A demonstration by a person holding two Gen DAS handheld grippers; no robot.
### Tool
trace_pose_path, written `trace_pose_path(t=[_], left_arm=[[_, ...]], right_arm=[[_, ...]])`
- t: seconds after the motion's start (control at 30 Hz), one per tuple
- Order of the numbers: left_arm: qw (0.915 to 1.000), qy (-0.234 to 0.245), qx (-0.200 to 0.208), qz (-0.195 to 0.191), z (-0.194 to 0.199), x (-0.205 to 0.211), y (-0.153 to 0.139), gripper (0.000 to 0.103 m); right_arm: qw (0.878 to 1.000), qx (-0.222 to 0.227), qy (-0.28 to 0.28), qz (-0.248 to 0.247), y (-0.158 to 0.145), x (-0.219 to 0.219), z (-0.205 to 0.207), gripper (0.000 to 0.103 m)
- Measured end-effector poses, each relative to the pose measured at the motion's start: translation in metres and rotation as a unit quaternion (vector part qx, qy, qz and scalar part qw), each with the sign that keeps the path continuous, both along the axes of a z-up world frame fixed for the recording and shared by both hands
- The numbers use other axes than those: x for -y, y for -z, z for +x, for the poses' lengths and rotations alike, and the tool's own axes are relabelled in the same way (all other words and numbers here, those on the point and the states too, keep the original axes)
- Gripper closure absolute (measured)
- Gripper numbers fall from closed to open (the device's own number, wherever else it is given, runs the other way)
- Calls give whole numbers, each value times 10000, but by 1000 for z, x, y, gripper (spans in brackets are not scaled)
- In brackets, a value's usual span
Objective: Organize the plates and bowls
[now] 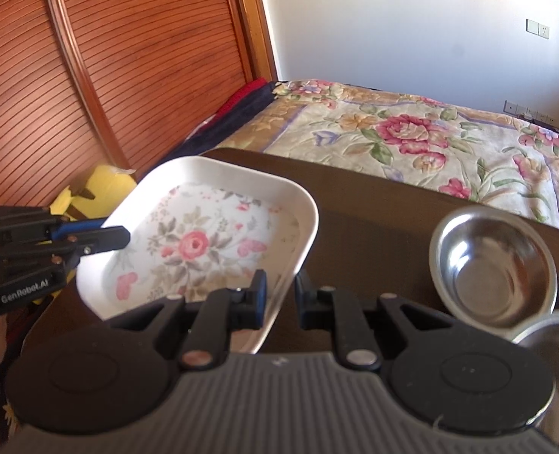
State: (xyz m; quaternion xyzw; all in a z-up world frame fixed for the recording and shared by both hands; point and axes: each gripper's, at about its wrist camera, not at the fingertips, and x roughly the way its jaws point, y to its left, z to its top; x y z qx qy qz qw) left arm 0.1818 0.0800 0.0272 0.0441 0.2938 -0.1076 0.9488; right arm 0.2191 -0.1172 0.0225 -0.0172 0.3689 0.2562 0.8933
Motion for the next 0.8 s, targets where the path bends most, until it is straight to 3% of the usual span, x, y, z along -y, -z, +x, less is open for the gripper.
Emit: trace_pose_path(t=[0.8], left_arm=[[9990, 47, -303, -339, -86, 7, 37, 93]], right_arm=[[9990, 46, -415, -139, 23, 18, -83, 85]])
